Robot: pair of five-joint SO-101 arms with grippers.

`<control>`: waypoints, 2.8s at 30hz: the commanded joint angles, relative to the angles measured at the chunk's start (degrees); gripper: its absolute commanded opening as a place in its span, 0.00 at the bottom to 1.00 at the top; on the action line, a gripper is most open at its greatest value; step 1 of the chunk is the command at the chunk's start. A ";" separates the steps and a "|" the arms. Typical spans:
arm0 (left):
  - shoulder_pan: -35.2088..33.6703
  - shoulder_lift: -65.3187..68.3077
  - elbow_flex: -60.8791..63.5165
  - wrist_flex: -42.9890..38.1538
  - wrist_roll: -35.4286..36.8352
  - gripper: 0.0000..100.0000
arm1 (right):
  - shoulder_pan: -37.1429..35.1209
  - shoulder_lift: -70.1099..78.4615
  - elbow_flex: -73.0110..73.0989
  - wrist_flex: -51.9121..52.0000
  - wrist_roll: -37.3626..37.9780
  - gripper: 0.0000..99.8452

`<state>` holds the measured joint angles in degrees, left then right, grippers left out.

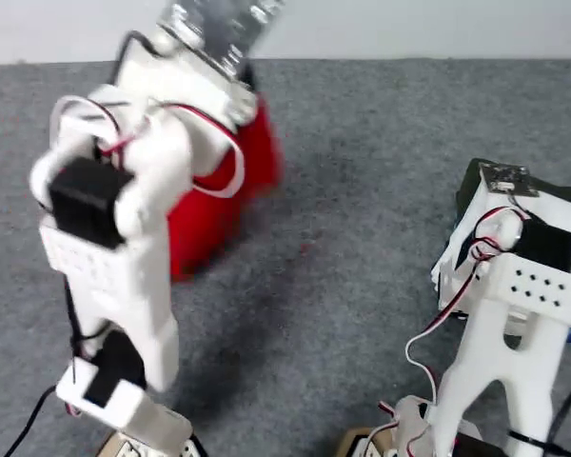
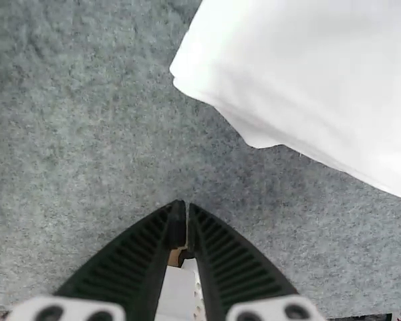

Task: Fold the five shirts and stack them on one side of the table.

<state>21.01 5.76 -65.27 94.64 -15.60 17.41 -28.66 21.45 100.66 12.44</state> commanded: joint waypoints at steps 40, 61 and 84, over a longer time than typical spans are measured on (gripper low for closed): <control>-31.91 -32.62 47.34 5.80 -0.79 0.02 | -28.00 9.63 9.41 -9.98 11.16 0.01; -66.73 -45.01 62.73 5.89 -15.56 0.02 | -54.20 28.18 10.02 -19.38 8.09 0.01; -66.46 -44.84 73.01 5.63 -18.46 0.02 | -36.79 21.49 3.78 -15.78 8.26 0.23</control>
<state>-45.45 -38.55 7.69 99.38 -33.27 -20.40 -4.66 24.18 86.86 20.97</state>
